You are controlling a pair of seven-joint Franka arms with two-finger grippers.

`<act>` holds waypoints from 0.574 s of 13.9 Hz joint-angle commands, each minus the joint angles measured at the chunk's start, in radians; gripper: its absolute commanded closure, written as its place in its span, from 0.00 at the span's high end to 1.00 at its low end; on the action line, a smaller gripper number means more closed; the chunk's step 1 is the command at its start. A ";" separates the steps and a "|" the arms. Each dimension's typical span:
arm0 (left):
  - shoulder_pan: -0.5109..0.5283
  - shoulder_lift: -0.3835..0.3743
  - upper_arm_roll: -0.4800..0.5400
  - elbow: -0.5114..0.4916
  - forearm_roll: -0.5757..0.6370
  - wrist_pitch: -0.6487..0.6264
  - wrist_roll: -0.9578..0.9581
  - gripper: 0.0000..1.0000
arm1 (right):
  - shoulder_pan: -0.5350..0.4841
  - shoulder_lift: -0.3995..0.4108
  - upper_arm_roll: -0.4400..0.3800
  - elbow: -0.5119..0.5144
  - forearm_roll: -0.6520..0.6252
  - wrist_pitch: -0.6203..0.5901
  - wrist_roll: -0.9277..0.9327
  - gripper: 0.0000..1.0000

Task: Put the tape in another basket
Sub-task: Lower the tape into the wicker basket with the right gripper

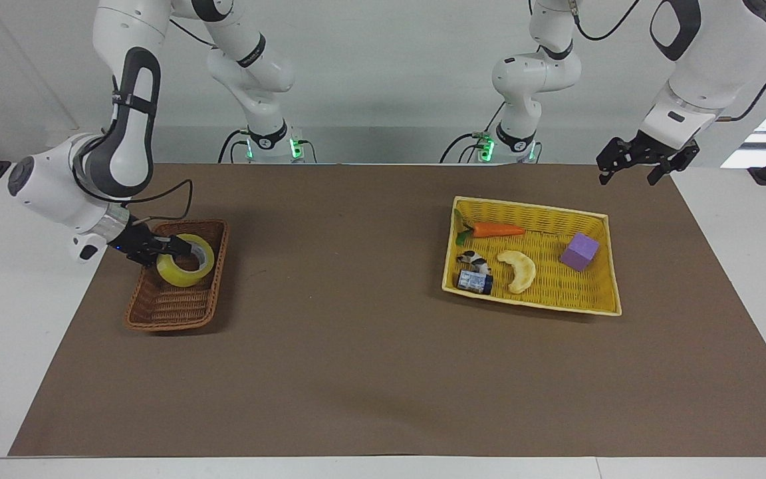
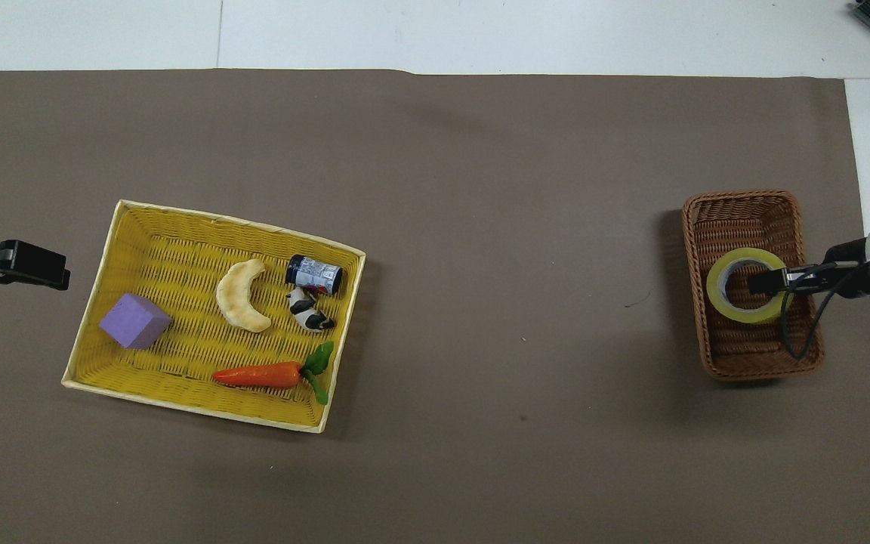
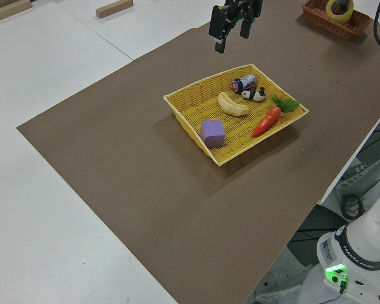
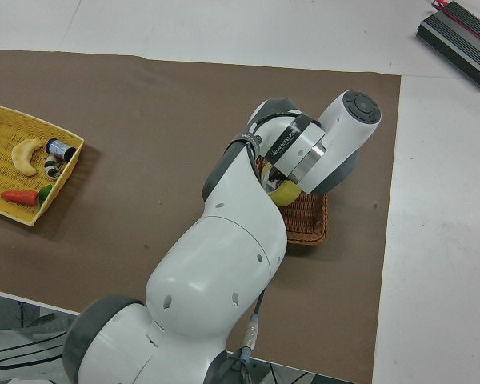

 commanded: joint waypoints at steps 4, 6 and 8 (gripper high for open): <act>-0.007 0.009 -0.006 0.018 0.016 -0.018 0.002 1.00 | -0.010 -0.009 0.013 -0.023 0.019 0.026 -0.026 1.00; -0.086 0.010 0.059 0.018 0.019 -0.018 0.004 1.00 | -0.010 0.000 0.013 -0.006 0.017 0.026 -0.024 1.00; -0.150 0.007 0.140 0.021 0.018 -0.012 0.001 1.00 | -0.001 0.002 0.013 0.039 0.000 0.029 -0.017 1.00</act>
